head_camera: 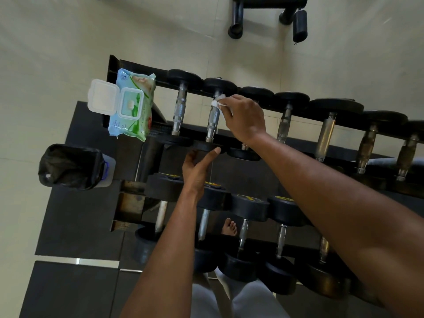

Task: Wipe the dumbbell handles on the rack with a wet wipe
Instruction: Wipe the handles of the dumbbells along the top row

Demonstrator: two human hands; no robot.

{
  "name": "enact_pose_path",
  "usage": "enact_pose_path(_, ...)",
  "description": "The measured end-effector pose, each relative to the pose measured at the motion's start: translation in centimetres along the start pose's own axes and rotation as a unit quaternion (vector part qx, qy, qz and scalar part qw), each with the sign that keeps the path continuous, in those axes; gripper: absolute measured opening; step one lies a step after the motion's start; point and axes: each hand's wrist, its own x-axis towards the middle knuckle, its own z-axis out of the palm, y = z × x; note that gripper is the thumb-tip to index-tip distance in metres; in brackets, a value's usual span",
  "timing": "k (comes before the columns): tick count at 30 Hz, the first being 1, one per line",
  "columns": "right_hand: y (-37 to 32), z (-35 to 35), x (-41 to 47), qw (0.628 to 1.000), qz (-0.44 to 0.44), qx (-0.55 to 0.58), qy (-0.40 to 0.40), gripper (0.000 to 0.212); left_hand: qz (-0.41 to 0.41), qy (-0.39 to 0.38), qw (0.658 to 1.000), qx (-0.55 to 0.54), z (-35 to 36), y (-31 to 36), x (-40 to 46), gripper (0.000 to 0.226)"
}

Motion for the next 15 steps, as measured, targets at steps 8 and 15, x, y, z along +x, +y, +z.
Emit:
enact_pose_path(8, -1.1, 0.3, 0.7, 0.998, 0.003, -0.043, 0.037, 0.024, -0.066, -0.081, 0.994, -0.031, -1.0, 0.5, 0.0, 0.054)
enact_pose_path(15, -1.3, 0.8, 1.6, 0.999, 0.028, -0.027, 0.027, 0.023, 0.013, 0.045, 0.999, 0.02, -1.5, -0.2, -0.9, 0.049)
